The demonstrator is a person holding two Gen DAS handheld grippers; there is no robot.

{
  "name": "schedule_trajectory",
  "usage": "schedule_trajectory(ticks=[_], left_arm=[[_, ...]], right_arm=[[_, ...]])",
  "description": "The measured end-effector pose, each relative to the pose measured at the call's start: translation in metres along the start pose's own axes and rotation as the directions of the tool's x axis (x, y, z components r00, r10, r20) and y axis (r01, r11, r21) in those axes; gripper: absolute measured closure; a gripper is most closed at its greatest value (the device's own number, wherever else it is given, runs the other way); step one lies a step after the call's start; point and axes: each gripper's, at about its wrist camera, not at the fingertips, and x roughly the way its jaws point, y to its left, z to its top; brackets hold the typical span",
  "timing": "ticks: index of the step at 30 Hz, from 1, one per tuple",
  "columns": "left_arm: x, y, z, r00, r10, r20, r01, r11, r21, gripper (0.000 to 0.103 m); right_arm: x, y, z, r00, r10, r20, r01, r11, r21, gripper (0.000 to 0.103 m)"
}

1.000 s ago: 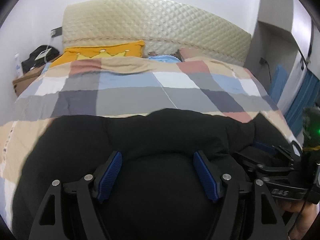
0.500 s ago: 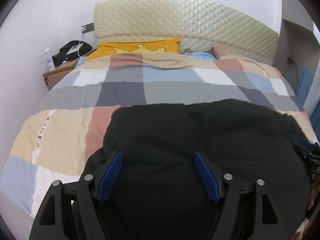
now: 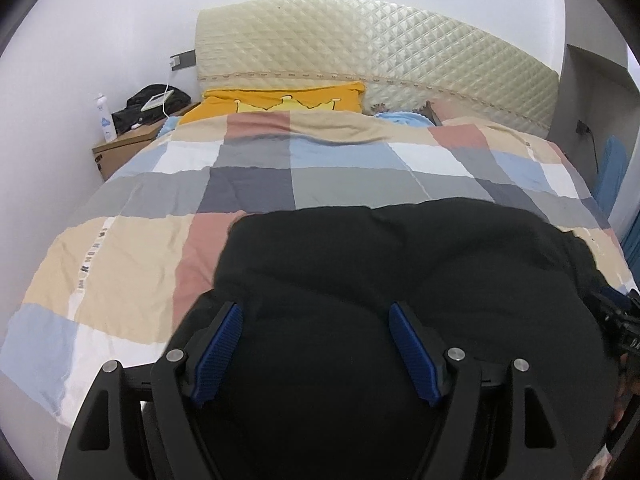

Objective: Fold large clothes

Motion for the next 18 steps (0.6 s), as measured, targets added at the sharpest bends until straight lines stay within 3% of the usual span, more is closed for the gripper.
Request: schedule_trajectory(ticks=[4,8,11,18], left_arm=[[-0.057,-0.001,0.009,0.997,0.030,0.066,-0.029,1.000,-0.010,0.028],[-0.127,0.000,0.017,0.993,-0.008,0.120,0.016,0.998,-0.065,0.028],[-0.177,-0.003,0.019,0.986,-0.048,0.158,0.059,0.996,-0.068,0.028],[-0.296,-0.023,0.015,0.953,-0.051,0.298,0.058,0.998,-0.013,0.022]], right_arm=[[-0.051,0.008,0.008,0.997,0.029,0.078,-0.029,1.000,-0.005,0.004],[-0.110,0.016,0.012,0.988,0.030,0.152,-0.030,1.000,0.001,0.003],[-0.170,0.023,0.014,0.970,0.042,0.241,-0.046,0.999,0.011,0.003],[-0.287,0.048,0.020,0.919,0.091,0.383,-0.092,0.996,-0.016,0.001]])
